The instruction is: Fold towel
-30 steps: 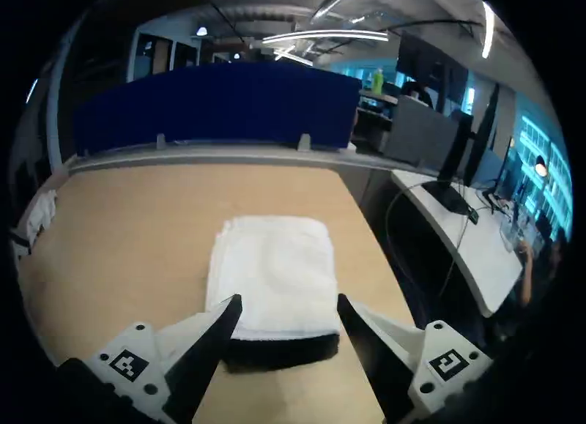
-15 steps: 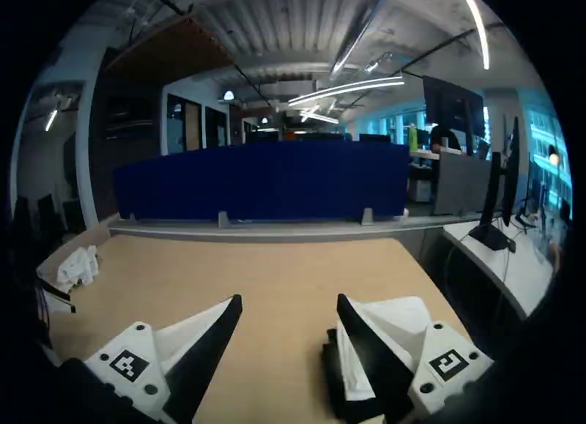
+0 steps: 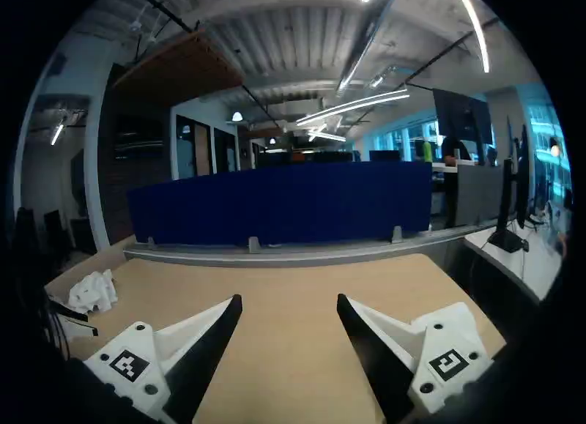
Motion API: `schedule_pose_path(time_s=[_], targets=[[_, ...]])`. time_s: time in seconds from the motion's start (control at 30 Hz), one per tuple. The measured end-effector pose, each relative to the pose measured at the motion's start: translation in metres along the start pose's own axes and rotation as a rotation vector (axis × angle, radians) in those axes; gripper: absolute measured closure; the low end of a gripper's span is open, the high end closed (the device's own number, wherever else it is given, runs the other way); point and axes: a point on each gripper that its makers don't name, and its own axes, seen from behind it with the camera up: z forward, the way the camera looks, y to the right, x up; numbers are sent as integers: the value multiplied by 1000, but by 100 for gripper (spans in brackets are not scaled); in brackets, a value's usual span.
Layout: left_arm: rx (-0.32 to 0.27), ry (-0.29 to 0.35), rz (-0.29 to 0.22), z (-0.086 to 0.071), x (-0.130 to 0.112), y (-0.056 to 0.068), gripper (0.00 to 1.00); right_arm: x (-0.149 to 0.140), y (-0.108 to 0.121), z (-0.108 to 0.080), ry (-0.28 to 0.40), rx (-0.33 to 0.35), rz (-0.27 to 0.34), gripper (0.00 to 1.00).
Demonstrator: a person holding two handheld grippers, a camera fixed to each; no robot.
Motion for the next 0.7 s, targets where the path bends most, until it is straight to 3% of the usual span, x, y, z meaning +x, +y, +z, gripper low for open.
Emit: schedule_pose_path(time_s=[0.5,0.7], targets=[[120,415,-9,-11,103,-50,7,-4,-36,7,-14,7,-18,0],[148,446,-8,-9,106,-65,7,-8,-52,11,-38,24,-18,0]])
